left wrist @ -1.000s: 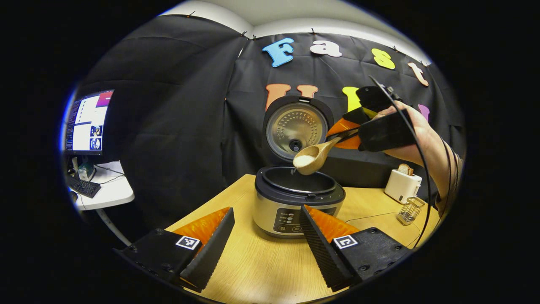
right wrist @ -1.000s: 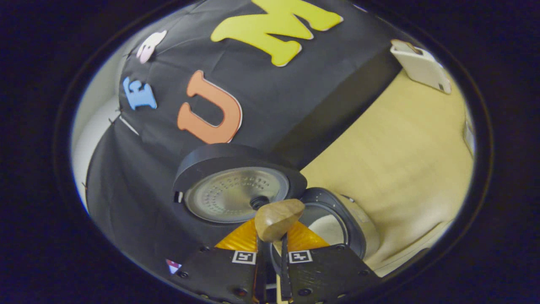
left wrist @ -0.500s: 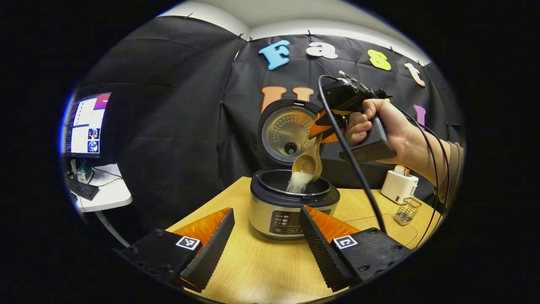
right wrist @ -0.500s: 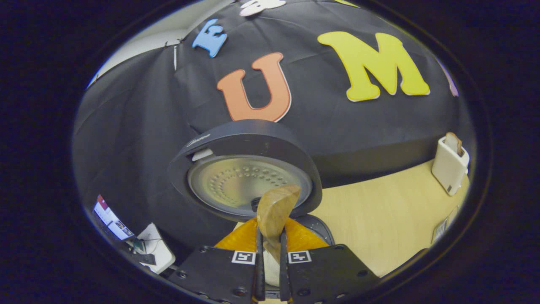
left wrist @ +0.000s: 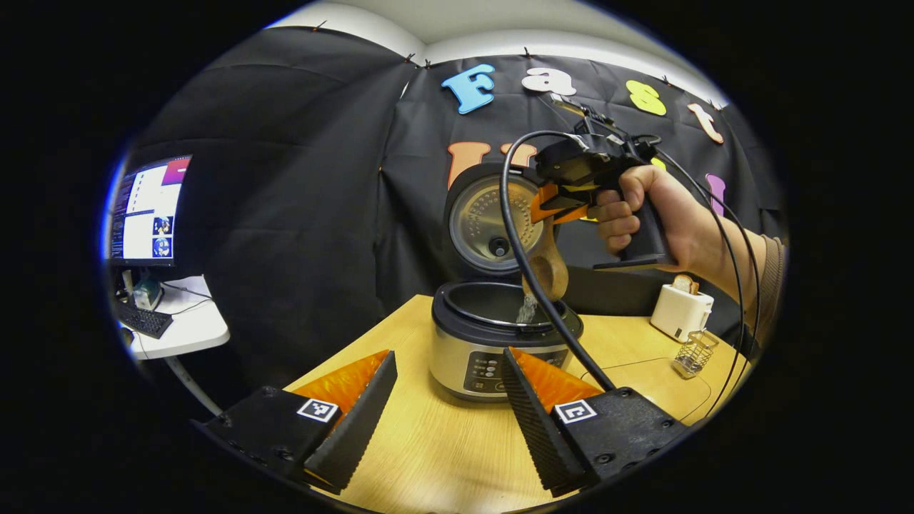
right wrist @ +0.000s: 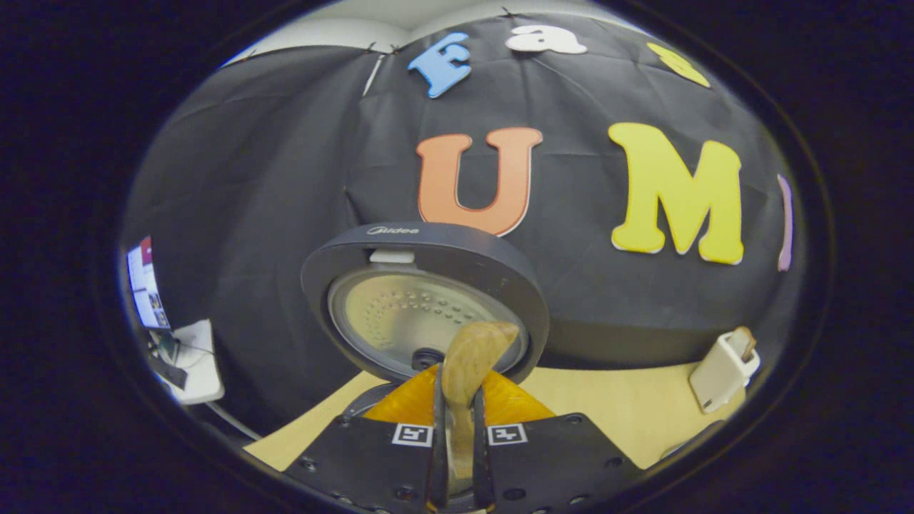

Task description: Close the left gripper, press the button to open the rice cooker; take a wooden spoon from the chopstick holder with the right hand, scoop a spoonful of rice and pour it into the rice cooker, then put the wooden spoon back into the chopstick holder.

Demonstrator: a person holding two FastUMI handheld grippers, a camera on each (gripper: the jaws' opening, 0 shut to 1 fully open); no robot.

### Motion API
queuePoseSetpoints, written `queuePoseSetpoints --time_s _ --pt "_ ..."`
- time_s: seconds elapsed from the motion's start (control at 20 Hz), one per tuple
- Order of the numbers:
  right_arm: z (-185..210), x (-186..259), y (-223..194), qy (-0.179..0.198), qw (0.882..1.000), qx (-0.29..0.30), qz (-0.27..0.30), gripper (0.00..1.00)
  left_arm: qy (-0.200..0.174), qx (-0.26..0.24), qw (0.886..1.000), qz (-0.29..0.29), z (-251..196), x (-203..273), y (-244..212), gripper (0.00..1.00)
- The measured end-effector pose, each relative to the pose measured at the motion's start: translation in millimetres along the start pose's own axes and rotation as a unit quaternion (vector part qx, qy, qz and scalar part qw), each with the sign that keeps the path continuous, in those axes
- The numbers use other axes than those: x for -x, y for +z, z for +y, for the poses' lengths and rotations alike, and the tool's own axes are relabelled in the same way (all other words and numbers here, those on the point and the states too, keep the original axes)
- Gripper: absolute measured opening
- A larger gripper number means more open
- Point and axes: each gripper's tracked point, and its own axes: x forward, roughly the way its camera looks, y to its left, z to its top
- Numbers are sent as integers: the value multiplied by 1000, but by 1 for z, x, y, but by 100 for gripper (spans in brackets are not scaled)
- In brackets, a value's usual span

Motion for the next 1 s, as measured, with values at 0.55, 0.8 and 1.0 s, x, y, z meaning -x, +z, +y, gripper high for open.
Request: queuePoseSetpoints --time_s 0.55,0.8,1.0 --pt "-17 48 34 -62 981 147 -109 13 -5 -39 999 3 -14 -3 -4 94" --pt "-69 77 32 -71 985 108 -110 13 -10 -39 999 0 -18 -2 -2 94" --pt "-130 99 23 -100 985 82 -112 13 -16 -39 999 -5 -22 -2 0 94"
